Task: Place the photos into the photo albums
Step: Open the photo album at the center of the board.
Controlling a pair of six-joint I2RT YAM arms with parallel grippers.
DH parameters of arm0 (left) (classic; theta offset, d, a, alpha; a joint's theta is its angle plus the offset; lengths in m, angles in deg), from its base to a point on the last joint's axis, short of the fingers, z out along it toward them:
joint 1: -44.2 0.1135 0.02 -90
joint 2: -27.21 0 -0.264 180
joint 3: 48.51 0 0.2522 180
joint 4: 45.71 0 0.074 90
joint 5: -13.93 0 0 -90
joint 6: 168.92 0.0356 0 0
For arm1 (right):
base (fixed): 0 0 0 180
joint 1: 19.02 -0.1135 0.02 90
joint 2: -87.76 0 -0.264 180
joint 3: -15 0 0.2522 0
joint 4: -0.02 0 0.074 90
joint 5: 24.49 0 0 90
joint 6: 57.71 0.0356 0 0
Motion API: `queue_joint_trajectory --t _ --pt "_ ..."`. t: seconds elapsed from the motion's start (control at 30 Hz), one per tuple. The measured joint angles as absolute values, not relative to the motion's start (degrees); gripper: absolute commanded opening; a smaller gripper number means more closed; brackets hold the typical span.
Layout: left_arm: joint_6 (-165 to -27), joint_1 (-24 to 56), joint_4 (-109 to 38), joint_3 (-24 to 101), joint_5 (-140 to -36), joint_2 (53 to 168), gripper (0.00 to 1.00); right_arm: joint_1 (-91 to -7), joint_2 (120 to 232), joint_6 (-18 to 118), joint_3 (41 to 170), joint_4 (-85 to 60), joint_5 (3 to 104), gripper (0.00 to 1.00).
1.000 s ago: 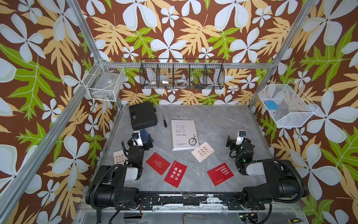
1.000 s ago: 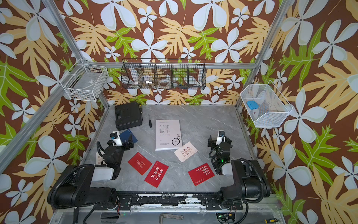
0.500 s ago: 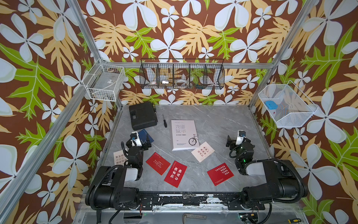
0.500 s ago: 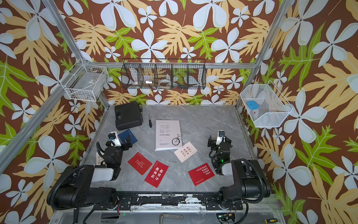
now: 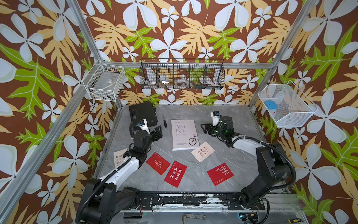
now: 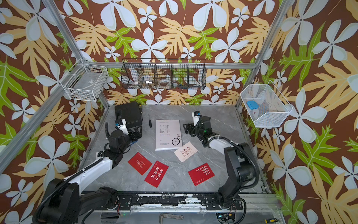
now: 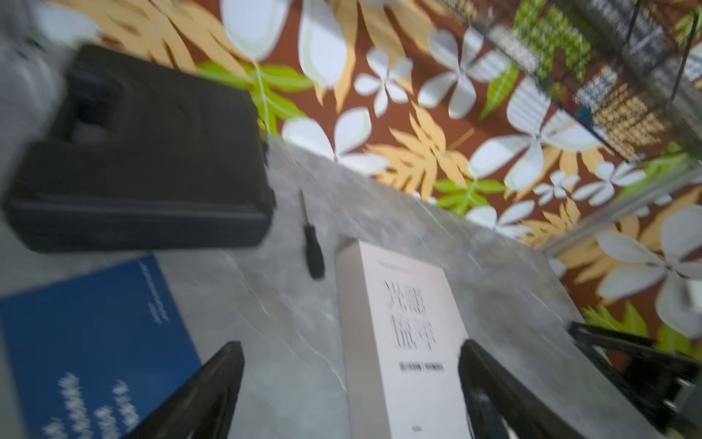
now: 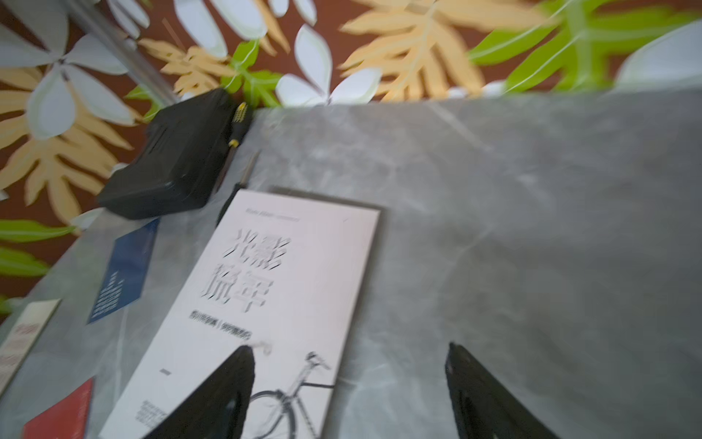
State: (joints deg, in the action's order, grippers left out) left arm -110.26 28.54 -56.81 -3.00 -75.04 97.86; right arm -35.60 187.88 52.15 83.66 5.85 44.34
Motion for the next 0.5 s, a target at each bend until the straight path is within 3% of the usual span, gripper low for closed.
queue_joint_trajectory --t 0.33,0.5 --pt "-117.01 27.12 -57.91 1.35 -83.41 112.31 0.91 -36.67 202.0 59.36 90.28 3.14 35.69 0.81" --pt "-117.99 27.01 -58.76 3.41 -86.51 117.66 0.91 -36.67 203.85 61.35 91.24 4.24 32.47 0.81"
